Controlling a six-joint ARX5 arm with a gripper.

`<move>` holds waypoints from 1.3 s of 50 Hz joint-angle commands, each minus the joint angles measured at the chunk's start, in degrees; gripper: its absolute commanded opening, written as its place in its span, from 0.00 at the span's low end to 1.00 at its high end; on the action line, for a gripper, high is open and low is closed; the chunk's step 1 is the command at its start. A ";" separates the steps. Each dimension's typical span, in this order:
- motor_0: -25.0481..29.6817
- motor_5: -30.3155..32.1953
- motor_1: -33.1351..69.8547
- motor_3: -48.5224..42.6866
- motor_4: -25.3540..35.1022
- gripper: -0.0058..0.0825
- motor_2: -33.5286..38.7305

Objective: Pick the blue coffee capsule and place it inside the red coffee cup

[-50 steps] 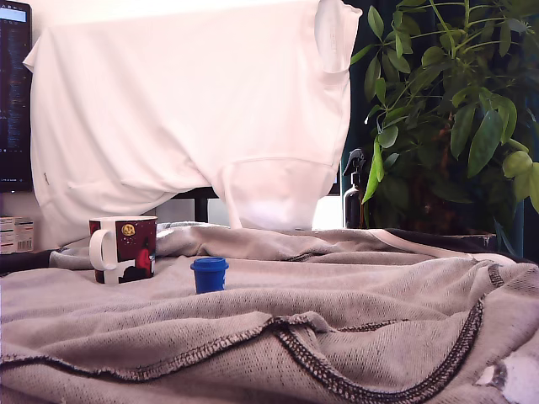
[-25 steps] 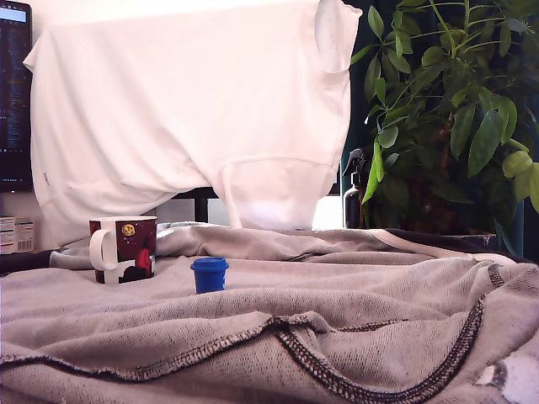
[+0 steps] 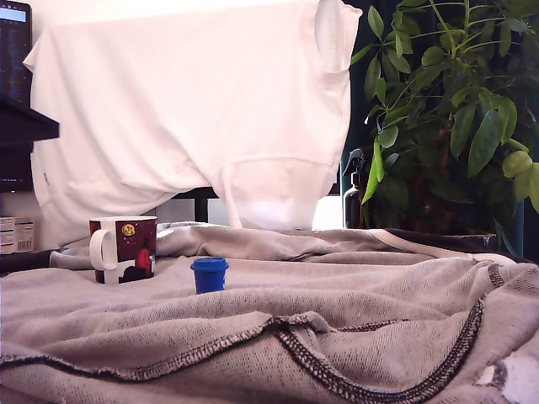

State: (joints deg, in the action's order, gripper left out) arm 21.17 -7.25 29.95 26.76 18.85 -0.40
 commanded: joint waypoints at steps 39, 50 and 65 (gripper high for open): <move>4.59 10.73 52.78 12.68 8.22 0.88 -21.99; 5.64 10.82 61.61 12.59 9.22 0.88 -27.91; 6.08 12.26 71.06 11.82 9.18 0.88 -33.86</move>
State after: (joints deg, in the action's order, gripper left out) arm 26.98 4.69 99.57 38.48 27.86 -33.15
